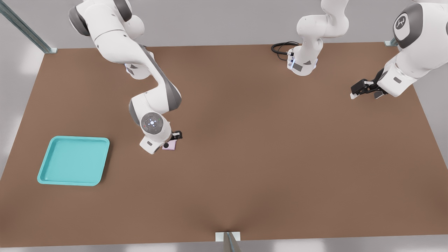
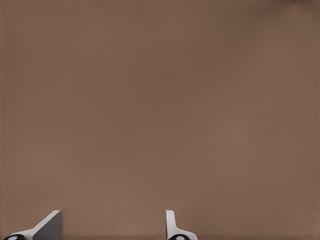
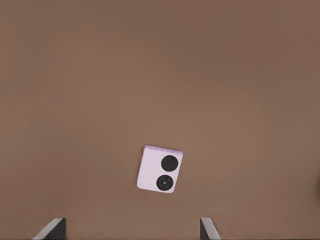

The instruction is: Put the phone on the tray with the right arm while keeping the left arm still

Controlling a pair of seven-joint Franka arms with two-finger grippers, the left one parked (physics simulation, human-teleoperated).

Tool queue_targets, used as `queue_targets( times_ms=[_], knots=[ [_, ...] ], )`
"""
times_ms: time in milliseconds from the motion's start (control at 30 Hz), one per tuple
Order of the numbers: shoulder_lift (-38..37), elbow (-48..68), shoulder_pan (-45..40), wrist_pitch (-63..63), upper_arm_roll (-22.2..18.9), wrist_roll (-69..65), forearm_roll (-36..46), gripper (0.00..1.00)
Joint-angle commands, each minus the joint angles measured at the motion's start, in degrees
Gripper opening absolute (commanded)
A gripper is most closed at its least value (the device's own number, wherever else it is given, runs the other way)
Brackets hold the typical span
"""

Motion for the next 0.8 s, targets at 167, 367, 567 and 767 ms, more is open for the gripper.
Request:
queue_targets(
  times_ms=[167, 367, 567, 767],
  knots=[
    [1.74, -6.71, -1.92, 12.71, 0.87, 36.07, -0.31, 1.0],
    [3.23, -11.89, -4.11, 19.2, 0.87, 34.84, -0.31, 1.0],
    [4.55, -17.43, -4.38, 33.98, 1.22, 24.91, -0.4, 1.0],
    [3.41, -22.79, -4.99, 38.9, 1.22, 12.52, -0.75, 1.0]
  ],
)
